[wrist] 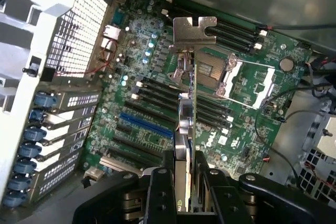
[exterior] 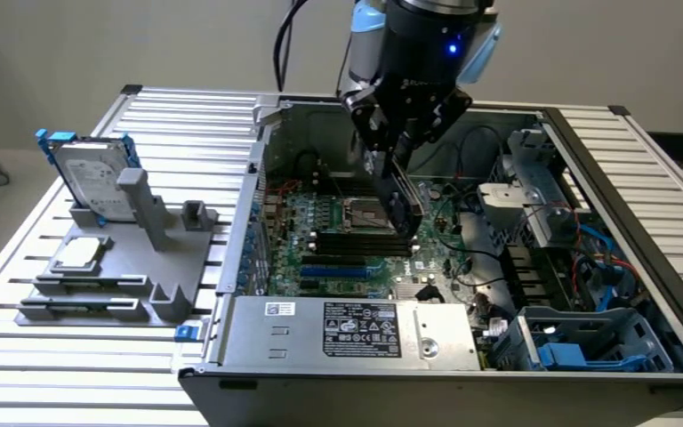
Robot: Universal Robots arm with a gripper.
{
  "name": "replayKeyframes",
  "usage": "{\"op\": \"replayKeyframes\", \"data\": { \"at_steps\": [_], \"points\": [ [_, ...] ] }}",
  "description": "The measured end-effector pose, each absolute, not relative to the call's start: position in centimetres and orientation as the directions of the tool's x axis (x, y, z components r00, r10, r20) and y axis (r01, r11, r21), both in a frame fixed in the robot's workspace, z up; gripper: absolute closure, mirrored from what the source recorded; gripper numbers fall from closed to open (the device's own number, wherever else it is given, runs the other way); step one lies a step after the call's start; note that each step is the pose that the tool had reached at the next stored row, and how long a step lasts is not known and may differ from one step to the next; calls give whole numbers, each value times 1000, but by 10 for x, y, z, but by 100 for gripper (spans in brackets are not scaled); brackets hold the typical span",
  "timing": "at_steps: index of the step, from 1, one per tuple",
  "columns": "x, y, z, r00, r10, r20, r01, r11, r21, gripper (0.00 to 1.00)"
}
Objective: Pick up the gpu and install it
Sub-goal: 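Insert the gpu into the slot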
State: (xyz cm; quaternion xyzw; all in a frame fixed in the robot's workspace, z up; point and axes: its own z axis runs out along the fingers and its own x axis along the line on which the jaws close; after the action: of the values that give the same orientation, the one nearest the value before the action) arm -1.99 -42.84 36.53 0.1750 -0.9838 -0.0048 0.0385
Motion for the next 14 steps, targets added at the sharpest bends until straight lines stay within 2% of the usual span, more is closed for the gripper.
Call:
{"op": "replayKeyframes", "data": {
  "at_steps": [14],
  "points": [
    [-20, -429, 360, -826, -559, 73, -559, 829, 24, 73]
  ]
}}
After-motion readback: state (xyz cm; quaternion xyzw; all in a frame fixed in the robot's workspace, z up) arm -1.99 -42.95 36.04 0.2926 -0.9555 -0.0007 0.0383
